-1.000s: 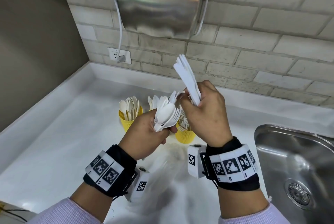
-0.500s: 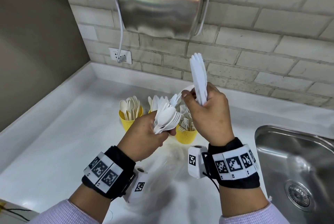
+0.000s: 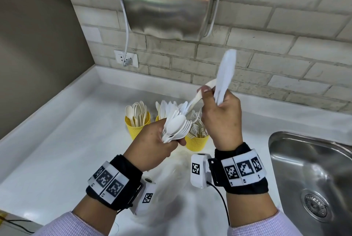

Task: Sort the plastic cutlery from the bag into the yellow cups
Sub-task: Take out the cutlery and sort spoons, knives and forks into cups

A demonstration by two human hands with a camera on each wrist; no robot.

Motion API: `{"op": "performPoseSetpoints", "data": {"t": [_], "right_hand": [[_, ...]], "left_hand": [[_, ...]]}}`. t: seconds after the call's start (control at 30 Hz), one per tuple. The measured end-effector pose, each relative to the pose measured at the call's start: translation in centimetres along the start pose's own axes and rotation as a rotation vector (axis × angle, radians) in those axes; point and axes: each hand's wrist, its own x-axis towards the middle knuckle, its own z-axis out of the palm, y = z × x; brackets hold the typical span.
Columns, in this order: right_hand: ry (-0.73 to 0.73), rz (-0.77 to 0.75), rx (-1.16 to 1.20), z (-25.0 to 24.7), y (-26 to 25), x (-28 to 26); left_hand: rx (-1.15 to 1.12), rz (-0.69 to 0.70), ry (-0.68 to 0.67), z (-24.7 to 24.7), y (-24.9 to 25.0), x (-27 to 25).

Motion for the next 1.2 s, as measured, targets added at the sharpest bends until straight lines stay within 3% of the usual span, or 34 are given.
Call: {"op": "performPoseSetpoints", "data": {"t": [0.2,0.37,0.53,0.63,0.9,1.2], "right_hand": [[0.194,0.112,0.456,-0.8,-1.1,0.7],[0.337,0.304,0.839,-1.8,-1.6,1.4],[0.434,0.316,1.074,-2.8,-1.1,2.0],[0.402,0.223,0.937,-3.0,-1.7,1.7],[-0.100,0.061,0.207,-1.7,-1.4,-0.8],[-0.275,0.040,0.008,-1.8,-2.2,-1.3]], "left_hand": [[-0.004,0.006,-0.029,-0.2,0.1,-0.1],[0.002,0.024,-0.040,-0.2,0.2,-0.2],[0.025,0.045,-0.020,-0.2,0.0,-0.2],[0.114,0.123,0.065,-0.1,-0.4,0.0],[0.390,0.199,0.286,0.0,-1.9,0.8],[0.587,0.201,0.357,0.0,-1.6,0.7]]}}
